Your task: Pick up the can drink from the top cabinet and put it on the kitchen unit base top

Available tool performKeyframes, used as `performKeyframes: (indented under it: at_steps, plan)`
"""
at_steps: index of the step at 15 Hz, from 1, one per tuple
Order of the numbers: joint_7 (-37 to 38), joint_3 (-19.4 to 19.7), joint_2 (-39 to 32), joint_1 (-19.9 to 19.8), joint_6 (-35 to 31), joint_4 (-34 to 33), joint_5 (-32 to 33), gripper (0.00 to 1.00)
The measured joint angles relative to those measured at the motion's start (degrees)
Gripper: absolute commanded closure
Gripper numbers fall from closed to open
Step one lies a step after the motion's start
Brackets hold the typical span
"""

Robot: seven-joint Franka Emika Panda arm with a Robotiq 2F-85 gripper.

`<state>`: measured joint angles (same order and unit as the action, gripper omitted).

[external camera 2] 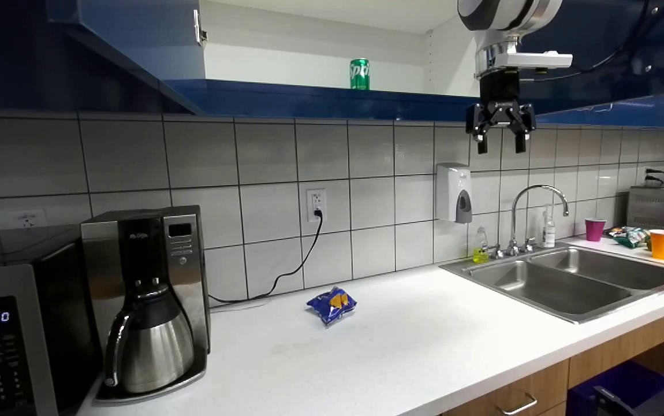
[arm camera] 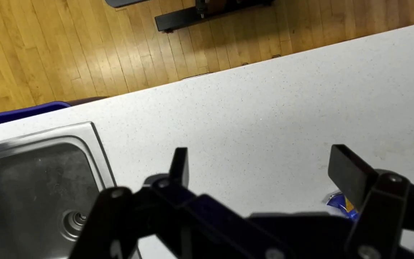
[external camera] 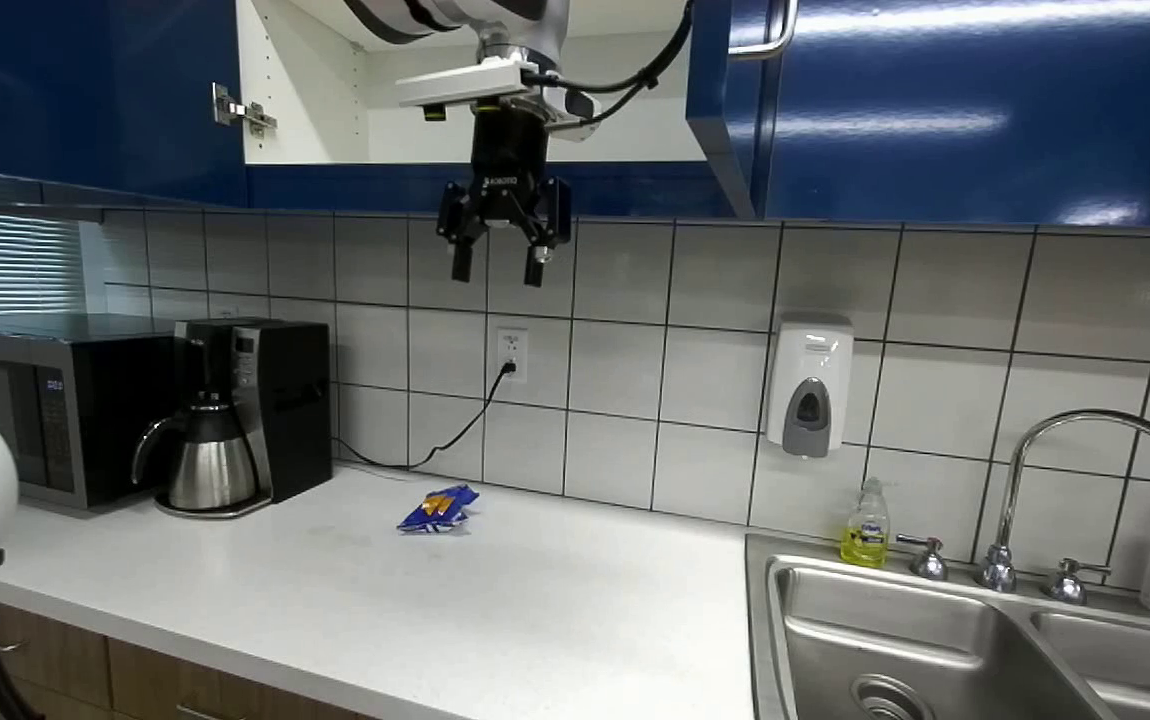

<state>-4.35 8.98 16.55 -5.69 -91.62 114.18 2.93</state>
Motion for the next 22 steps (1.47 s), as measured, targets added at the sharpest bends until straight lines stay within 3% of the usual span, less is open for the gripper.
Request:
performKeyframes:
  at_steps: [10, 22]
  plan:
    - [0.00, -2.14, 0.18, 1.75, 0.13, -6.30, -2.41, 0.00]
    - [0.43, -4.26, -0.67, 3.71, 0.15, -19.28, -5.52, 0.00]
